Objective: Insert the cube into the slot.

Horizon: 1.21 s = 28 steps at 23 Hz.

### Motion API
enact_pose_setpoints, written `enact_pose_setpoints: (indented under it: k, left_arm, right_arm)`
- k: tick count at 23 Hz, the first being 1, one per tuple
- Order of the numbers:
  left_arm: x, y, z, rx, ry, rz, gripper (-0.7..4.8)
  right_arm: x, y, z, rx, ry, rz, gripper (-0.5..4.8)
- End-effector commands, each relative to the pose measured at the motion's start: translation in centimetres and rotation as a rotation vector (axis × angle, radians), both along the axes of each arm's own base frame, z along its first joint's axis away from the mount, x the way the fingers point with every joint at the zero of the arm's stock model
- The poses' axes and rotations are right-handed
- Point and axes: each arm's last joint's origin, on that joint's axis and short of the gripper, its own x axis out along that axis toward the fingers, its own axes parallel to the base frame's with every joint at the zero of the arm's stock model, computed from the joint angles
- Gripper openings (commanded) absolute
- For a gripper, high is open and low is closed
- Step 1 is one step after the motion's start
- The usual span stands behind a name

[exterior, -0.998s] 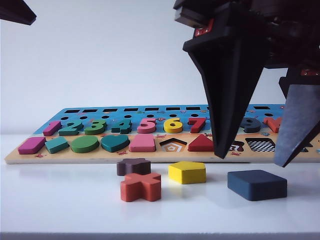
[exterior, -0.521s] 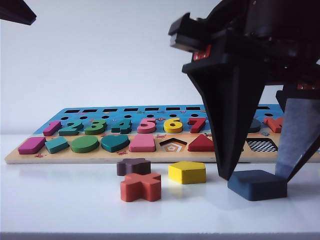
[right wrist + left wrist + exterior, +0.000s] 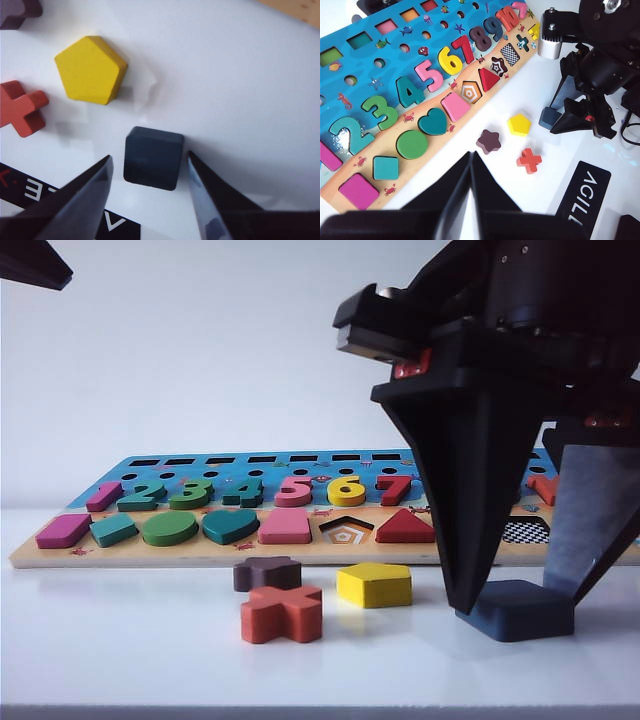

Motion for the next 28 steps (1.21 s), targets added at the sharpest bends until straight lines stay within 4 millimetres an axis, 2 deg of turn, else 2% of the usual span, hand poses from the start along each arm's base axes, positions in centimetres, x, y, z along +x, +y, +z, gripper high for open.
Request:
enact_pose_setpoints:
  k: [1,10,20,28]
  left_arm:
    - [0.0,0.0,0.2,-0.004,-0.021,-0.005,0.1]
    - [0.0,0.0,0.2,-0.004,-0.02,-0.005,0.1]
    - [0.0,0.0,0.2,-0.004,-0.02,-0.005,0.1]
    - [0.0,0.0,0.2,-0.004,-0.02,-0.005,0.1]
  right_arm:
    - [0.0,0.1,0.2,0.002,-0.015,0.008,2.3]
    - [0.2,0.1,0.4,-0.002,-0.037,0.018,1.52]
    - [1.4,0.9,3.7,0.012,-0.176,0.009,1.47]
    - [3.8,-0.7,5.0,0.005,-0.24,-0.185,1.43]
